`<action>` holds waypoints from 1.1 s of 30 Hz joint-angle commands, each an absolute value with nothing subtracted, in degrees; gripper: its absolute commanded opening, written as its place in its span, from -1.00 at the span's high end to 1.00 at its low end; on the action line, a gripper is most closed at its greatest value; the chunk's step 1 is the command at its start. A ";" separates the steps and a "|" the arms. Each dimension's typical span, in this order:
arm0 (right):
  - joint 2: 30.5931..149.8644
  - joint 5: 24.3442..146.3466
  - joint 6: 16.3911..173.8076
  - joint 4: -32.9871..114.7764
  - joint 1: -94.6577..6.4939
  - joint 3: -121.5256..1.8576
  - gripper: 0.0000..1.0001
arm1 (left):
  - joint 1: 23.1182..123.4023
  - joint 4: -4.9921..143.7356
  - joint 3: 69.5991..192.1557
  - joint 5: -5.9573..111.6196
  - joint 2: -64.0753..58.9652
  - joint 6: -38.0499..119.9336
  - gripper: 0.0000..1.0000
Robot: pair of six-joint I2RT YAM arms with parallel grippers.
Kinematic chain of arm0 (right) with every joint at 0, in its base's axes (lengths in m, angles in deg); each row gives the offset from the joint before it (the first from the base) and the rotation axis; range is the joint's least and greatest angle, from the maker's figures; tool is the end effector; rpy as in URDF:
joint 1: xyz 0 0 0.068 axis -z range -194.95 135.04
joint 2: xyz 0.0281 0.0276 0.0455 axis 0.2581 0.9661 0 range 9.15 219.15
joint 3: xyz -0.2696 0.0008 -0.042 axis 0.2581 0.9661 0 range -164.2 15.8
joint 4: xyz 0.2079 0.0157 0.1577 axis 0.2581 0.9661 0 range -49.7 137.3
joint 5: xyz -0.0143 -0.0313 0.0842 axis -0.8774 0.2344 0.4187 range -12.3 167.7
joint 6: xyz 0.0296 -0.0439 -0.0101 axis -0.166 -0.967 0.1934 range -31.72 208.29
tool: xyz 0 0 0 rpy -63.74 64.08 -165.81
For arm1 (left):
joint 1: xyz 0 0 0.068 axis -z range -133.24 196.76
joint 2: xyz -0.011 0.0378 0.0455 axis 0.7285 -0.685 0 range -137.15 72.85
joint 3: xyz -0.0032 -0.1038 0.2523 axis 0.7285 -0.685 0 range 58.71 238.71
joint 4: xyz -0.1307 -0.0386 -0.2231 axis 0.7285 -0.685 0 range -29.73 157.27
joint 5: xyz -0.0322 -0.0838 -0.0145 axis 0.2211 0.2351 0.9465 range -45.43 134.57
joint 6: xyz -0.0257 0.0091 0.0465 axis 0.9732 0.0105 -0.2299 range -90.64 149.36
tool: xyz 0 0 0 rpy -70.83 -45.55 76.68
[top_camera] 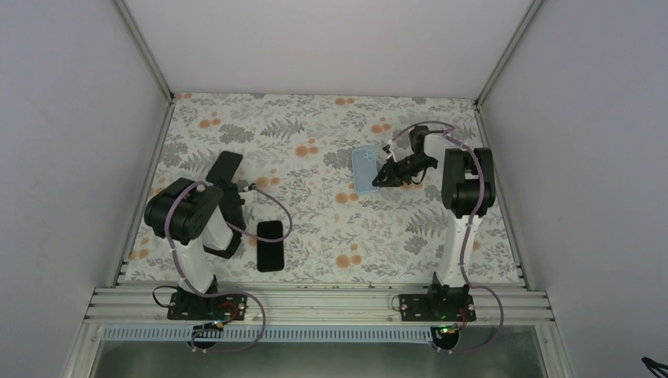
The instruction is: Take the phone out of the phone case
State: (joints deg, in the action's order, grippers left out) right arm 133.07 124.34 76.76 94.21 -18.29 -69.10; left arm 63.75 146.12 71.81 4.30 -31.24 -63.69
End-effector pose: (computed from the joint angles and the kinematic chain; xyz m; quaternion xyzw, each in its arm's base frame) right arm 0.3882 0.0485 0.1266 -0.1087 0.9116 0.3964 0.0048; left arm 0.2353 -0.0479 0.1024 0.4744 0.5960 0.5744 0.2997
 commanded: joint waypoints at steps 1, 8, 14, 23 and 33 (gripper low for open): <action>130.73 124.72 74.70 95.52 -19.24 -68.32 0.93 | 63.52 166.43 70.31 3.26 -36.78 -68.70 0.95; 131.76 124.87 75.03 95.34 -19.44 -68.39 0.68 | 63.53 172.03 69.64 3.50 -41.26 -68.57 0.79; 130.80 123.93 76.00 94.10 -19.48 -68.17 0.14 | 63.41 171.32 69.41 4.30 -38.89 -68.85 0.18; 126.85 120.67 76.72 92.68 -19.44 -67.44 -0.68 | 63.40 171.47 68.78 5.70 -36.76 -69.58 -1.00; 120.31 111.63 76.09 92.24 -19.89 -67.39 -1.00 | 67.28 165.12 63.39 7.18 -26.39 -66.88 -1.00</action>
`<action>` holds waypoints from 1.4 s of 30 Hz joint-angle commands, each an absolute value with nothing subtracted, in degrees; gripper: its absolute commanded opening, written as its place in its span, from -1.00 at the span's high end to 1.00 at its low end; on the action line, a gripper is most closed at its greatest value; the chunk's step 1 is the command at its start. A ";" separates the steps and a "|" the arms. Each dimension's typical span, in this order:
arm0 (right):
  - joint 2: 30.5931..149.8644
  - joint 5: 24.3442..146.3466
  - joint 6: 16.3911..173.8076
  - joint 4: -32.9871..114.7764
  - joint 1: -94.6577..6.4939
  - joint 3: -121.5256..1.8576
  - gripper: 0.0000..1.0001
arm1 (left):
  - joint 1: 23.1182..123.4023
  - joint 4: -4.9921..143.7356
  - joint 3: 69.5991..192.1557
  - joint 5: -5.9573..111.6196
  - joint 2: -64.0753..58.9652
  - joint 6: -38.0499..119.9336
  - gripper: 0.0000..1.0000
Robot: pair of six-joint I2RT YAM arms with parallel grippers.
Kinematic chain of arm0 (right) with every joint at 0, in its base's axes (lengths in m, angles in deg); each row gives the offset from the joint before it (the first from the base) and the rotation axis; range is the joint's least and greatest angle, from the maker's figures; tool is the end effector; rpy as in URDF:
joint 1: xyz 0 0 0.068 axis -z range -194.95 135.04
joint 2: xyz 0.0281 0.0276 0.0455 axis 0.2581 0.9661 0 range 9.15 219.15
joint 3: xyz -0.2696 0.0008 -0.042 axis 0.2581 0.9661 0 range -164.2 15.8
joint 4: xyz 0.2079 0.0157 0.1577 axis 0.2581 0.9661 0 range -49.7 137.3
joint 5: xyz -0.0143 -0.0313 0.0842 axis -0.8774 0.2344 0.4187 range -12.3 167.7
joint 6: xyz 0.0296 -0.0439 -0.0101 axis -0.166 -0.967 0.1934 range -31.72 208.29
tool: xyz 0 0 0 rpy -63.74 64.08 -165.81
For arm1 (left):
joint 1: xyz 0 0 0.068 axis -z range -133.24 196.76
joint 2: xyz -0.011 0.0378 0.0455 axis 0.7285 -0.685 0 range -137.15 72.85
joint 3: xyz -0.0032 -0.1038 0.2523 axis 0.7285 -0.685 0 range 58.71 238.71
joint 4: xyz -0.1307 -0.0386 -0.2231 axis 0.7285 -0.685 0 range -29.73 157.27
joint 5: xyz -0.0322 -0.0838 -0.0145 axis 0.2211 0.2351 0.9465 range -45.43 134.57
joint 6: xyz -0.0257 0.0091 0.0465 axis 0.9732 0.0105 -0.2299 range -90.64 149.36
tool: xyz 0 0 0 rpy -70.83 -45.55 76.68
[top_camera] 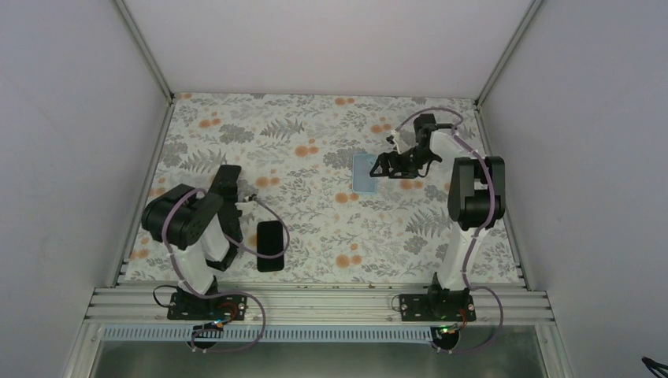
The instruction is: Take the phone out of the phone case
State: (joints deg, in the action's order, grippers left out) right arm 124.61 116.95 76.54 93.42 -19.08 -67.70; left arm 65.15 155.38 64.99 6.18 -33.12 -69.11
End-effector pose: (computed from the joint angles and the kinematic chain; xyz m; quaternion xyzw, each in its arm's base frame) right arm 0.3792 0.0499 0.1718 -0.1442 0.9300 0.3321 0.0626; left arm 0.2066 -0.0455 0.0954 0.5146 0.5602 0.5791 0.2932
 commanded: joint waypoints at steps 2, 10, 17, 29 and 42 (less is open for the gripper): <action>118.07 107.67 76.02 91.15 -20.31 -67.70 -0.99 | 69.48 152.92 64.94 6.33 -18.68 -62.05 -1.00; 115.95 102.74 75.20 94.05 -22.58 -75.47 -1.00 | 73.09 97.23 88.90 9.57 -2.79 -41.08 -1.00; 114.29 102.44 73.90 96.40 -22.92 -78.35 -1.00 | 73.22 94.46 88.29 10.07 -6.38 -38.99 -1.00; 105.60 97.83 57.58 94.18 -42.37 -67.35 -0.99 | 64.03 51.78 113.55 46.45 -5.60 -20.52 -1.00; 103.48 93.83 51.39 87.91 -74.78 -59.18 0.40 | 50.78 20.75 130.96 67.79 -23.99 -28.62 0.36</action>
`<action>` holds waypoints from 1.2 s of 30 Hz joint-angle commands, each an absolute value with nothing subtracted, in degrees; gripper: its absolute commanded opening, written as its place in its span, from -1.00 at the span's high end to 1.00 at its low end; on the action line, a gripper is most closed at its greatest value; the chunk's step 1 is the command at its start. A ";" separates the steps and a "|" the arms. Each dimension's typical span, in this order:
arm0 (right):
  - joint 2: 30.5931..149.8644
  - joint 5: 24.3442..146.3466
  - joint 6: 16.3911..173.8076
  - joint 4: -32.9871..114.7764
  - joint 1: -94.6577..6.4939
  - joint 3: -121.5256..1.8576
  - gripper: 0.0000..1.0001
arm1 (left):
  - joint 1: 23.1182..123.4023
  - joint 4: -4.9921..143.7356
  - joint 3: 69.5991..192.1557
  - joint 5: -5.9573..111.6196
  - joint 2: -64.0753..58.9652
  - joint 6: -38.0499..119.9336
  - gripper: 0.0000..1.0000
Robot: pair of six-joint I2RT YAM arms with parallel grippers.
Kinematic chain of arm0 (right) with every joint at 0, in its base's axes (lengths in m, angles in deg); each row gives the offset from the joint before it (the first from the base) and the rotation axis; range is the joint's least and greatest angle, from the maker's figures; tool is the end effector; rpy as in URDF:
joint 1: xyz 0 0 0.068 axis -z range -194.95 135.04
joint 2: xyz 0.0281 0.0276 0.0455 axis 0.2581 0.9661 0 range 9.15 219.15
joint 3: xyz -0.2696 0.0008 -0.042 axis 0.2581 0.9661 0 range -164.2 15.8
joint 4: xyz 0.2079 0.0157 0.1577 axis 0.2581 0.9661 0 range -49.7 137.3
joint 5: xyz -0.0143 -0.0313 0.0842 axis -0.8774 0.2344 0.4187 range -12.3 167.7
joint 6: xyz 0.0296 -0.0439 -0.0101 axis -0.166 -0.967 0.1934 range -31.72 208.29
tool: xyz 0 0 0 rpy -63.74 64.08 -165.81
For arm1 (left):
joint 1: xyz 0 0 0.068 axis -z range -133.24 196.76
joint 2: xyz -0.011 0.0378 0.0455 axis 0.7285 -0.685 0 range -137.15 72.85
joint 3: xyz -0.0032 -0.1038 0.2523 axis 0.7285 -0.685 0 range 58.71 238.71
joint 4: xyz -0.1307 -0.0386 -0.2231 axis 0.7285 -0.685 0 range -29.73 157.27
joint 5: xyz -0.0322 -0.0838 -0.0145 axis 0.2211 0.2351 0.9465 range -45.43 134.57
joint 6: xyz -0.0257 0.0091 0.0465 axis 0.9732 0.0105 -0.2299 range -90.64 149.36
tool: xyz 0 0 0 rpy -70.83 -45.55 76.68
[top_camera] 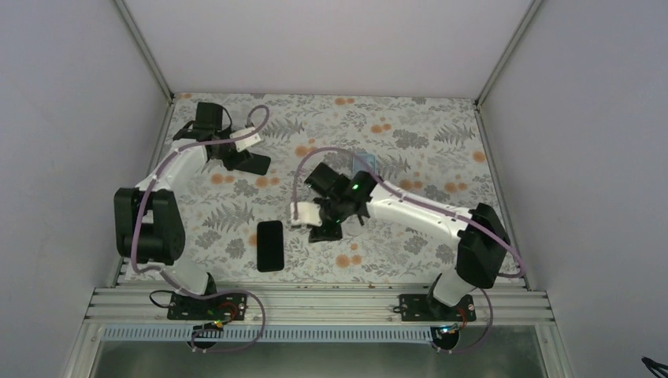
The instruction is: Take the phone out of the phone case
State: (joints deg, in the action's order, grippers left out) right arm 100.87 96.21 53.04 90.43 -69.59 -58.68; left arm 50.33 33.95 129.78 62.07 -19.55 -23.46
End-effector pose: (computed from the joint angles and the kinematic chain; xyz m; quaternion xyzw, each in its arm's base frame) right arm 0.1767 0.2684 0.2626 -0.7060 0.6628 0.1880 0.1643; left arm 0.3423 -0.0321 0.2561 0.4856 0.8082 -0.0067 0.3332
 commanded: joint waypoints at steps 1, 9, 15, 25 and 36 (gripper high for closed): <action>103.94 94.10 50.96 87.14 -76.54 -58.78 0.61 | 50.89 19.38 130.92 68.03 -25.55 -29.79 0.54; 114.29 97.42 50.78 85.78 -83.13 -63.72 0.92 | 51.76 18.74 130.91 69.71 -32.20 -30.62 0.95; 120.37 99.10 50.11 85.33 -85.93 -67.96 0.93 | 55.92 18.20 129.81 68.00 -34.24 -30.59 0.95; 124.97 100.56 50.64 83.42 -88.26 -69.20 0.93 | 58.39 22.06 126.58 64.26 -37.37 -28.70 0.95; 129.08 98.62 51.67 78.46 -87.89 -68.86 0.93 | 59.51 24.67 122.98 61.26 -38.30 -27.89 0.95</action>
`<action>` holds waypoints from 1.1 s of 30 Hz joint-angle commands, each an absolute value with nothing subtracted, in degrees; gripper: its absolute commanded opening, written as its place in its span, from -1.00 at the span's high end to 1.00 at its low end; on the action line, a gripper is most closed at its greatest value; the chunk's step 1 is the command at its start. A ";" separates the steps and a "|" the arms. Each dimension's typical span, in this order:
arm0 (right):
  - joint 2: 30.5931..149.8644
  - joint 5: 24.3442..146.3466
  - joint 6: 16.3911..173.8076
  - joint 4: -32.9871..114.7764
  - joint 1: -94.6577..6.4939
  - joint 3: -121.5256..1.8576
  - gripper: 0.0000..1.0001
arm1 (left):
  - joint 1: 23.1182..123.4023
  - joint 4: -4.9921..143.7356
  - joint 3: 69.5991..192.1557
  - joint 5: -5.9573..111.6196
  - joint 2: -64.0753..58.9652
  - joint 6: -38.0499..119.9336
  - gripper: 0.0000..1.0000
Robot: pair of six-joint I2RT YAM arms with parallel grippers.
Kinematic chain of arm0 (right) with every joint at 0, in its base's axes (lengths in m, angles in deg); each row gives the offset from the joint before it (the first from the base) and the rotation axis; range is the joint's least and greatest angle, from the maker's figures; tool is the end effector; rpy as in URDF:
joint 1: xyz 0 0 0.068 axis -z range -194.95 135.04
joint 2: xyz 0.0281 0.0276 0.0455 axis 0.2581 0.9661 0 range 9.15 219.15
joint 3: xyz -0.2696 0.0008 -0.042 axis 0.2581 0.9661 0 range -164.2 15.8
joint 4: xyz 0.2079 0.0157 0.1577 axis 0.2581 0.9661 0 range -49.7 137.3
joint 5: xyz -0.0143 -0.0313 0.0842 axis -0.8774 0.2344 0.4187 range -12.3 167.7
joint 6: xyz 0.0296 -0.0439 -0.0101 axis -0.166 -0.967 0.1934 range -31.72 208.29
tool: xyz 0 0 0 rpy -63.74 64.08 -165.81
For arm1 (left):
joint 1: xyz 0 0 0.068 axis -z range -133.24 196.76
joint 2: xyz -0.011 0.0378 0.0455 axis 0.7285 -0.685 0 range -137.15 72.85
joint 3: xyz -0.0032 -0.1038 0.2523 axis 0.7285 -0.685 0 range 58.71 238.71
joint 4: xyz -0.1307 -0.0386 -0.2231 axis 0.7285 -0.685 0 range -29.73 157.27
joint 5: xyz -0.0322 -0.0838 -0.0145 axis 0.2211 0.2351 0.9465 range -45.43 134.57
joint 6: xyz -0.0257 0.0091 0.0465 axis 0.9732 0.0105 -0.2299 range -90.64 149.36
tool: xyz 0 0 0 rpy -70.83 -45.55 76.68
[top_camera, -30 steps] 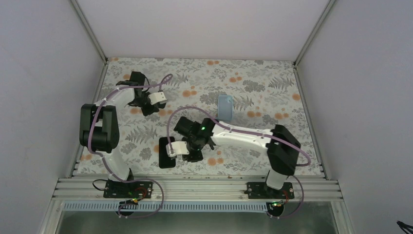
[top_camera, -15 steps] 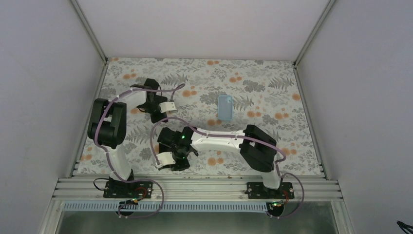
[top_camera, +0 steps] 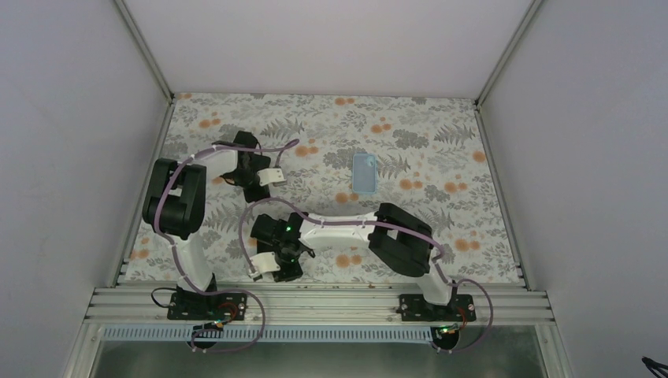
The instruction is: Take the phone out of the phone case
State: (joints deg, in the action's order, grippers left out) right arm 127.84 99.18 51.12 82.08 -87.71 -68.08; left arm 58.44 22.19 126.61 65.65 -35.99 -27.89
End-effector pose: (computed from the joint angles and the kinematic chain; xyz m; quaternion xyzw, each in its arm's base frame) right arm 0.1082 0.3925 0.1503 -0.8114 0.5424 0.2113 0.0526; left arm 0.3276 -0.0809 0.1412 0.5612 0.8065 -0.1553 0.1023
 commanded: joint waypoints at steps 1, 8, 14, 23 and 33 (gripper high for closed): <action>129.19 98.23 51.97 77.76 -87.64 -68.80 0.93 | 59.65 24.68 122.40 61.20 -38.04 -27.93 0.95; 127.79 94.34 54.78 73.47 -83.11 -66.25 0.93 | 59.77 24.19 119.38 60.41 -35.37 -28.33 0.95; 125.94 91.84 56.91 71.64 -76.20 -63.53 0.93 | 58.89 23.68 117.66 58.32 -34.90 -28.47 0.95; 118.63 87.78 54.98 69.17 -69.19 -56.66 0.93 | 57.50 24.88 116.02 58.93 -30.85 -27.40 0.95; 117.05 86.44 53.78 78.54 -70.53 -63.16 -0.64 | 52.75 28.19 119.36 58.38 -23.66 -25.51 0.09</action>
State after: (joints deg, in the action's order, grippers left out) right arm 116.76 87.40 55.23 74.95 -69.41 -60.01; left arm 55.65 27.32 118.52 59.86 -27.96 -26.56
